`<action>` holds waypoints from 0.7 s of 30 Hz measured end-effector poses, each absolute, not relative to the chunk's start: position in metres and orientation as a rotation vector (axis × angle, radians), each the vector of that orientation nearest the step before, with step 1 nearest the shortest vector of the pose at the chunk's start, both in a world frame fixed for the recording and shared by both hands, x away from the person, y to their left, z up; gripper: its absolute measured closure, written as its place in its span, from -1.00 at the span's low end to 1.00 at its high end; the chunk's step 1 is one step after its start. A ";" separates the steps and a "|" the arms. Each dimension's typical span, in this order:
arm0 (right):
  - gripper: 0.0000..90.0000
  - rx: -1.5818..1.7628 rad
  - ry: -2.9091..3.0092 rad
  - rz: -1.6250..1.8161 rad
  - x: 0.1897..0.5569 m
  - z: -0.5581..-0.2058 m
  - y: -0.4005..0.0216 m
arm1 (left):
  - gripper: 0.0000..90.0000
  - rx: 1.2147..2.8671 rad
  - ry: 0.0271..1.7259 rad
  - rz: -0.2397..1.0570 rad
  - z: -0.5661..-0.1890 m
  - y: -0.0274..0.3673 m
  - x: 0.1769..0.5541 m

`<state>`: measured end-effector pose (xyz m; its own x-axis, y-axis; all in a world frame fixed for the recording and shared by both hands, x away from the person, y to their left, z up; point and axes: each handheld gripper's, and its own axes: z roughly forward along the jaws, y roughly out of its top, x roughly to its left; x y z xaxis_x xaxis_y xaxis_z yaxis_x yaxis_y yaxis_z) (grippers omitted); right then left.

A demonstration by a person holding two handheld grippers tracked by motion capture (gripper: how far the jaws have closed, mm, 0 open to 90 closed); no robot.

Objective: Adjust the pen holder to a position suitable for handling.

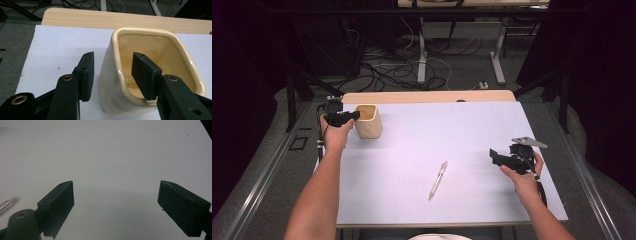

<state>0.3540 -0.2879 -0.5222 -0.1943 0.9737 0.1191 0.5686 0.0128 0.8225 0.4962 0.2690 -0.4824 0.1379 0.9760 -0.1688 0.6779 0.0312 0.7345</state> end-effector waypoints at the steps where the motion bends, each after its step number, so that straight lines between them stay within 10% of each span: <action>1: -0.71 1.576 1.803 1.074 0.354 -0.522 -0.288 | 0.24 1.713 1.616 0.530 -0.483 0.268 0.496; 21: -0.71 1.577 1.810 1.071 0.355 -0.523 -0.289 | 0.70 1.709 1.637 0.524 -0.480 0.264 0.495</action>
<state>0.3546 -0.2892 -0.5232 -0.1975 0.9730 0.1193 0.5729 0.0158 0.8195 0.4945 0.2643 -0.4805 0.1187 0.9771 -0.1766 0.6925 0.0460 0.7199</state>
